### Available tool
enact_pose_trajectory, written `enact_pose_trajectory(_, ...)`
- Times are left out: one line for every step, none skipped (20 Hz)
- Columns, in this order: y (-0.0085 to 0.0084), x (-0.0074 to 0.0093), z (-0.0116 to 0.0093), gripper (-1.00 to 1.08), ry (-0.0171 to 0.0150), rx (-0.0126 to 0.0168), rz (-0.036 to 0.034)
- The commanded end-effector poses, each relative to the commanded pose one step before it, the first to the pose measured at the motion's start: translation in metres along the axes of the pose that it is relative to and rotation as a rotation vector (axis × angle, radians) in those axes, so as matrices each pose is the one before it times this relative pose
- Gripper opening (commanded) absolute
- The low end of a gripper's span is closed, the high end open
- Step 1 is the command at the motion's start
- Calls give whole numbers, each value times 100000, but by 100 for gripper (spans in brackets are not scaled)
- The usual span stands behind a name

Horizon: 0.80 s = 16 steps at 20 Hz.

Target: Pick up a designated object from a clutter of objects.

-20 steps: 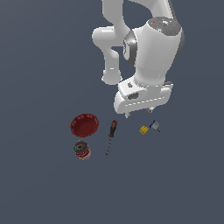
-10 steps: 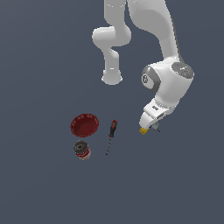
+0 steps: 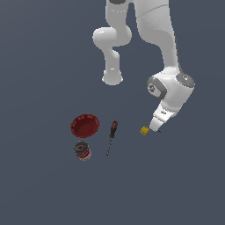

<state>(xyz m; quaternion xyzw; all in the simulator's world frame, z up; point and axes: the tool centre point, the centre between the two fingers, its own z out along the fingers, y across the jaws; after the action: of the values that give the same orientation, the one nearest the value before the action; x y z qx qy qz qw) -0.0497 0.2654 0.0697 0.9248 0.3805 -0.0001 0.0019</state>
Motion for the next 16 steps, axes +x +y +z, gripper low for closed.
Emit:
enact_pose_trajectory(-664,68,569,100,158,270,-1806)
enact_pose_trajectory(-110,6,92,100,4,54,-280)
enact_pose_trajectory(-38,3,31,100,1,18,-96)
enact_pose_trajectory(134,-37,-131,100,-134,-31,453)
enact_pose_trajectory(1,-1,34,100,0,0,0)
enact_pose_trajectory(2,-4,102,100,0,0,0)
enact_pose_trajectory(3,-7,169,100,0,0,0)
enact_pose_trajectory(-32,0,231,100,10,1,-68)
enact_pose_trajectory(5,-14,303,100,0,0,0)
enact_pose_trajectory(-30,-6,363,100,10,2,-68)
enact_pose_trajectory(7,-19,432,100,0,0,0)
enact_pose_trajectory(-43,-6,487,100,15,5,-96)
enact_pose_trajectory(-27,-10,549,100,12,4,-68)
enact_pose_trajectory(-26,-5,540,100,14,4,-68)
enact_pose_trajectory(10,-7,476,100,0,0,0)
enact_pose_trajectory(-26,10,397,100,19,1,-67)
